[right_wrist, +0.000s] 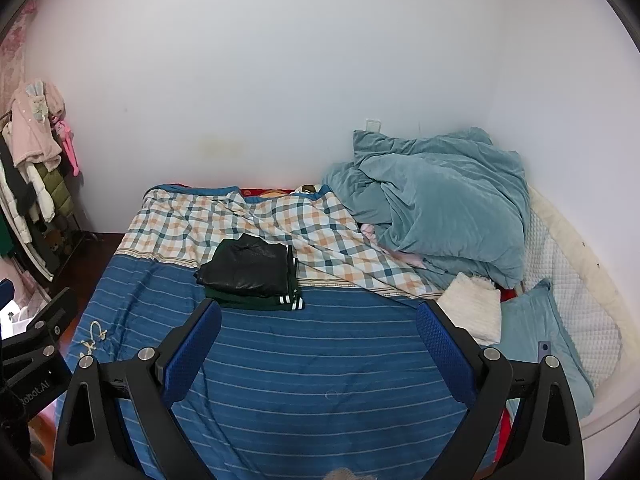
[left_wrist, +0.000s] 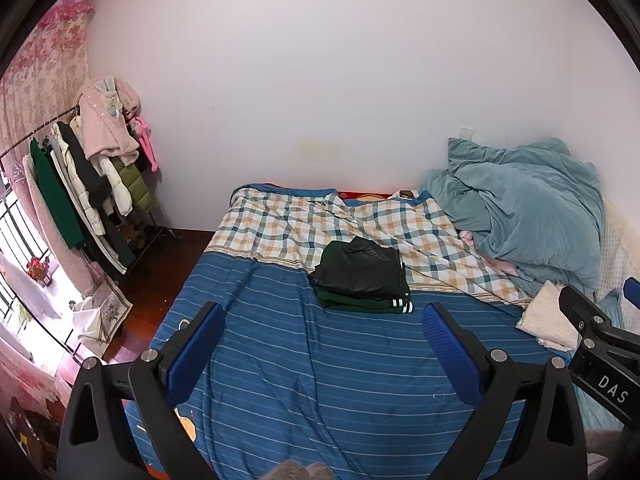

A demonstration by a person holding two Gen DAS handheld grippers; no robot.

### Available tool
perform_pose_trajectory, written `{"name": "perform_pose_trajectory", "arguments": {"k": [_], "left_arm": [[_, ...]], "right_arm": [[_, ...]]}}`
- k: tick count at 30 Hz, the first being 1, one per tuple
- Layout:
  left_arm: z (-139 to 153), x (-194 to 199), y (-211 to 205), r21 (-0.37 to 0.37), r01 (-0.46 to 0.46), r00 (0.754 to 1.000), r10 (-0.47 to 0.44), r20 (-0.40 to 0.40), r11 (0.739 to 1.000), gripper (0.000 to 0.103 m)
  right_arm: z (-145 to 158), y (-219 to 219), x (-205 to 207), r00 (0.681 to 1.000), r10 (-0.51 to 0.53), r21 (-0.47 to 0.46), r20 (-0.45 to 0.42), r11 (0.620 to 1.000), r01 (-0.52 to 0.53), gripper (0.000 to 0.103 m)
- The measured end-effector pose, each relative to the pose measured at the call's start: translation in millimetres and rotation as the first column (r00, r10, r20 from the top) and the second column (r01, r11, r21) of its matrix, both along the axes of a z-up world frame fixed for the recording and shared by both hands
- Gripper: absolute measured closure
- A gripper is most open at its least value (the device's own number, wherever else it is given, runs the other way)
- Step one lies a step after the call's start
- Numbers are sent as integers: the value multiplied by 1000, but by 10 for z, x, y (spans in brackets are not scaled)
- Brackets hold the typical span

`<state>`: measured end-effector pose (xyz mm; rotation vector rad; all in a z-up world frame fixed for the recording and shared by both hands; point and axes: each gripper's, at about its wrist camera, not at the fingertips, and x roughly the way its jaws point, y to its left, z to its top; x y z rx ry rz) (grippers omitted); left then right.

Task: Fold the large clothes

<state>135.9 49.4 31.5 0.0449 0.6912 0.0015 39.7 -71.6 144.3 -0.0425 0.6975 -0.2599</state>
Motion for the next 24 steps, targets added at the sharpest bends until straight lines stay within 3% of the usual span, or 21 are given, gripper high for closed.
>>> {"name": "perform_pose_trajectory", "arguments": {"k": [24], "left_arm": [[70,-98,0,-3,8,1000,-8,22,1000,2]], "right_arm": [[36,39,-77,1000,4,19,11,1000,-4,3]]}}
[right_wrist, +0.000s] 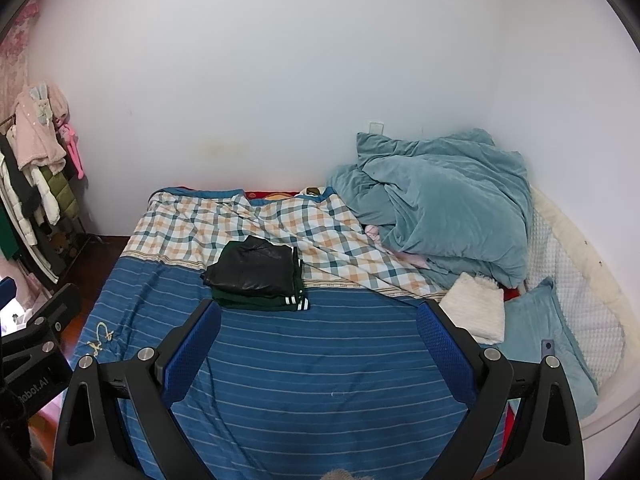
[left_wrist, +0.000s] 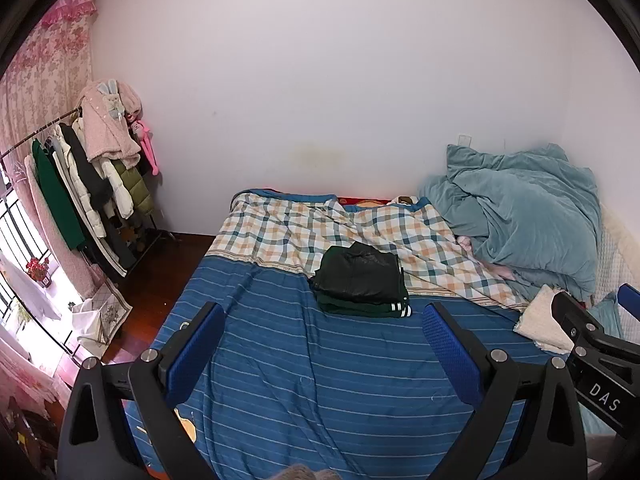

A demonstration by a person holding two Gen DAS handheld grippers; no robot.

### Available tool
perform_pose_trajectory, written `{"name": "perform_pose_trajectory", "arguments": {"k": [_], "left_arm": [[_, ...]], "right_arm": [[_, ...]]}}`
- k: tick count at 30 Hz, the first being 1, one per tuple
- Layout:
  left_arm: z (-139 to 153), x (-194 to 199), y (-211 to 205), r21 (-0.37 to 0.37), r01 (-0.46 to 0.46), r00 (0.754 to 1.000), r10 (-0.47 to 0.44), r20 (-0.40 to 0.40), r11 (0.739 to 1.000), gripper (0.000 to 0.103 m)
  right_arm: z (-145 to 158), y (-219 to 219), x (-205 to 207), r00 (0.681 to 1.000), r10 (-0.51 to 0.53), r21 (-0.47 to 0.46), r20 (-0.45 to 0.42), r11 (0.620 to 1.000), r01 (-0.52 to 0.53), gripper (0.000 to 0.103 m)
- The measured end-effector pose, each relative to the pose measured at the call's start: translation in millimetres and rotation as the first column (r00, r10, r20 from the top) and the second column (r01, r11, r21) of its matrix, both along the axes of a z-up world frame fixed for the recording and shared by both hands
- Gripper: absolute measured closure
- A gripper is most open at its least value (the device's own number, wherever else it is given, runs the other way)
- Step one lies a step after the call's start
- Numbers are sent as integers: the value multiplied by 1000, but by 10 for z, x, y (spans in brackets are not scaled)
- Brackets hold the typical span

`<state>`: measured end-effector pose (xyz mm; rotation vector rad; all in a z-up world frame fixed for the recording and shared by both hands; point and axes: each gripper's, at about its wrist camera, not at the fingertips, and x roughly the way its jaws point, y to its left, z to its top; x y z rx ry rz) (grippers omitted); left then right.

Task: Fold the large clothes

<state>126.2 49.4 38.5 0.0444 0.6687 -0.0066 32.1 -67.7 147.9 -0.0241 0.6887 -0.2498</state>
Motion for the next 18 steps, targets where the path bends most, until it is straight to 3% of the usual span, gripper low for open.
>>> {"name": "perform_pose_trajectory", "arguments": {"k": [18], "left_arm": [[52,-24,-26,4,-2,1000,2,9,1000,2]], "right_arm": [[6,81,-53,1000,-6,1,9,1000,6,3]]}}
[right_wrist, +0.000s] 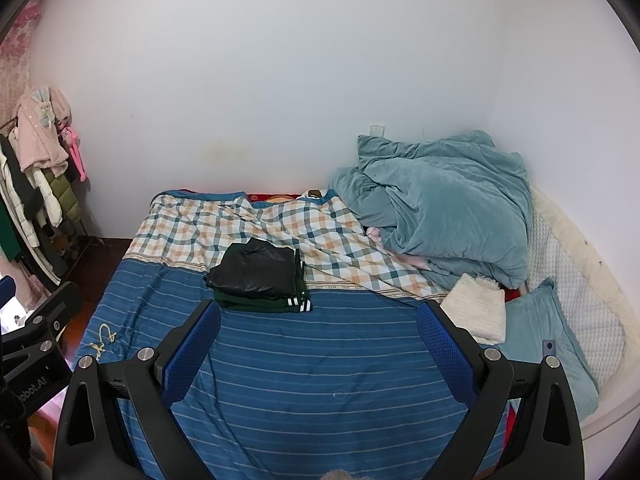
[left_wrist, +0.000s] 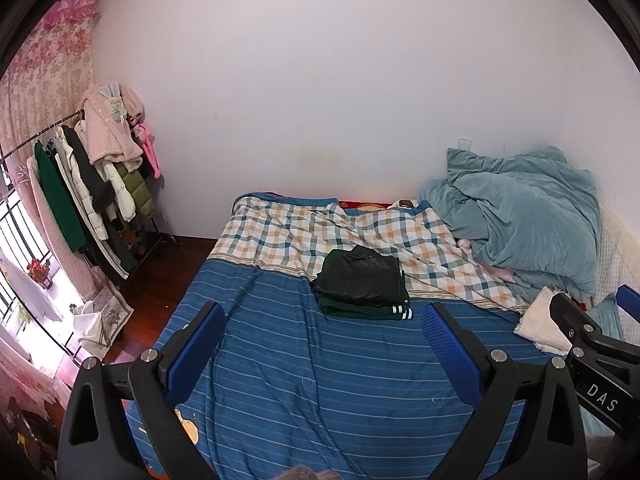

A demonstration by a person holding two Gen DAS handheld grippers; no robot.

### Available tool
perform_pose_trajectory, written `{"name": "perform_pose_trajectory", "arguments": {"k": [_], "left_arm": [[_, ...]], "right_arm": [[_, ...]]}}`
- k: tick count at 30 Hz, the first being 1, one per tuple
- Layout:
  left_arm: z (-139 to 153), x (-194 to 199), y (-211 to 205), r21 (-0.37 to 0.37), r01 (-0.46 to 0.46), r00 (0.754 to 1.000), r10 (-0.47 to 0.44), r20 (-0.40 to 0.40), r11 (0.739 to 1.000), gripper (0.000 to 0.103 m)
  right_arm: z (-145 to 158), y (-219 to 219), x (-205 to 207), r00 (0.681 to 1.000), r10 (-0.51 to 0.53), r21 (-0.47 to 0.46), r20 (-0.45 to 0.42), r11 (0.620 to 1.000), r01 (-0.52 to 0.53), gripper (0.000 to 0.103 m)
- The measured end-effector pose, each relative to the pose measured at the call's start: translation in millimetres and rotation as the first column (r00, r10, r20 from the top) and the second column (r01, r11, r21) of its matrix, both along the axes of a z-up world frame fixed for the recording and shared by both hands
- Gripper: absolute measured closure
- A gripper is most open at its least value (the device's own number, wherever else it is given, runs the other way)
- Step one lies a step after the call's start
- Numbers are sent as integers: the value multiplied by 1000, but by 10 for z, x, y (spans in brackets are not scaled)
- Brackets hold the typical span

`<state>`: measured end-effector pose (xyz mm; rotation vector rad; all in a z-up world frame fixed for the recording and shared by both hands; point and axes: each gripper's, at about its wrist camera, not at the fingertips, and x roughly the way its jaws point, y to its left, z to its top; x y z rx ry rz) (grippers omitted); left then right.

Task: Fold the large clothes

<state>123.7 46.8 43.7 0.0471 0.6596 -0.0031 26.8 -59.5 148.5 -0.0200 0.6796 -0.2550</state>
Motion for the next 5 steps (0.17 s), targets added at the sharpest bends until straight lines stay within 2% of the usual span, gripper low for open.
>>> {"name": "perform_pose_trajectory", "arguments": {"k": [5], "left_arm": [[6,-12,15,-15,-3,1000,3,3,1000,2]], "right_arm": [[1,5,-9,1000,0,1,0,1000,0,3]]}}
